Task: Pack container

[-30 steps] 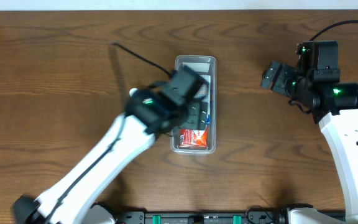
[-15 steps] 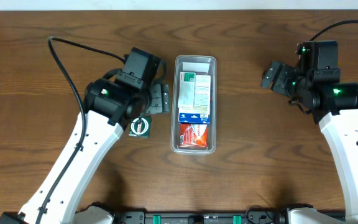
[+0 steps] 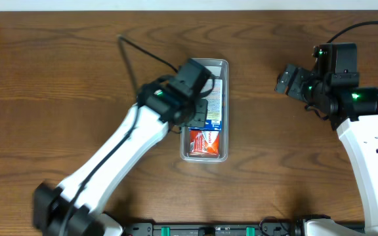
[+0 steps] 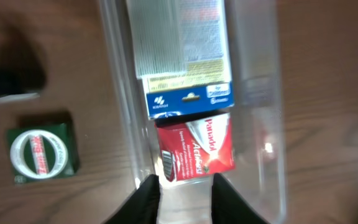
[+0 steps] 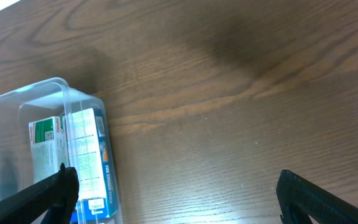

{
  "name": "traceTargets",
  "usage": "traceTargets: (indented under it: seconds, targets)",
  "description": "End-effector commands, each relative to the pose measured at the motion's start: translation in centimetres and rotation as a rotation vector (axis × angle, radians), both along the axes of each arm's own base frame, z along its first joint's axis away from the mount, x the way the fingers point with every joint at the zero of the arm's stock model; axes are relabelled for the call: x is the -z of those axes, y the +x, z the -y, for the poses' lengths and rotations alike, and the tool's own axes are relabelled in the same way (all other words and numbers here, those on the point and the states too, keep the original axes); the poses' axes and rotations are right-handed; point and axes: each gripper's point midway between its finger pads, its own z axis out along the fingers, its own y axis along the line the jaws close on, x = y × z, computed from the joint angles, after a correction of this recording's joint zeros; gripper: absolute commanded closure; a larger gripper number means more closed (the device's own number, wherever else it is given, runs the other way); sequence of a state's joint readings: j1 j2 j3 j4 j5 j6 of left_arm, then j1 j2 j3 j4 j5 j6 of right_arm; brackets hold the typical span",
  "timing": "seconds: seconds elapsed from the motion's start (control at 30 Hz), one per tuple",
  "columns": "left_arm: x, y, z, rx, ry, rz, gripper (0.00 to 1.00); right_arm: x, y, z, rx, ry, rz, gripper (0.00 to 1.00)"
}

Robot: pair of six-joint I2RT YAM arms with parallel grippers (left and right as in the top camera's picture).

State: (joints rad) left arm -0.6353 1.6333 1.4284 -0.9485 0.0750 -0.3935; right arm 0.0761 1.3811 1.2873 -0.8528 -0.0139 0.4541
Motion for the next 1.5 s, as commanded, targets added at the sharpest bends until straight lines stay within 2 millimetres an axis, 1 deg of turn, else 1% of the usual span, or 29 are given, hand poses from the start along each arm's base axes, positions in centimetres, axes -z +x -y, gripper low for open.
traceTargets:
  seconds: [0.0,0.03,0.07,0.13,0.23,0.33,0.43,0.67,0.9,1.03,1.23,1.37,1.47]
  targets:
    - [4.2,-0.3,-0.1,-0.001,0.080,-0.094,0.80,-0.2,0.0,0.2,-0.002,-0.011,0.004,0.01]
    - [5.1,-0.3,0.0,0.004,0.090,-0.116,0.81,-0.2,0.0,0.2,-0.002,-0.011,0.003,0.01]
    - [6.1,-0.4,0.2,0.008,0.104,-0.136,0.87,-0.2,0.0,0.2,-0.002,-0.011,0.003,0.01]
    - [7.8,-0.4,0.6,0.018,0.126,-0.163,0.94,-0.2,0.0,0.2,-0.002,-0.011,0.004,0.01]
    - [9.5,-0.3,1.5,0.047,0.139,-0.173,0.94,-0.2,0.0,0.2,-0.002,-0.011,0.003,0.01]
    - [10.4,0.0,2.5,0.094,0.138,-0.155,0.94,-0.2,0.0,0.2,-0.002,-0.011,0.003,0.01]
    - [10.9,0.1,3.0,0.102,0.135,-0.150,0.94,-0.2,0.0,0.2,-0.002,-0.011,0.003,0.01]
    - [12.4,-0.2,2.7,0.094,0.160,-0.186,0.94,-0.2,0.0,0.2,-0.002,-0.011,0.003,0.01]
    - [14.7,-1.4,2.4,0.082,0.168,-0.251,0.94,-0.2,0.0,0.2,-0.001,-0.011,0.003,0.01]
    - [15.1,-1.4,2.4,0.083,0.167,-0.248,0.94,-0.2,0.0,0.2,-0.001,-0.011,0.003,0.01]
    - [14.9,0.1,3.5,0.152,0.135,-0.169,0.94,-0.2,0.0,0.2,-0.001,-0.011,0.003,0.01]
    - [14.9,1.1,2.8,0.136,0.181,-0.120,0.94,-0.2,0.0,0.2,-0.001,-0.011,0.003,0.01]
    - [14.9,1.2,2.7,0.133,0.191,-0.116,0.94,-0.2,0.0,0.2,-0.001,-0.011,0.004,0.01]
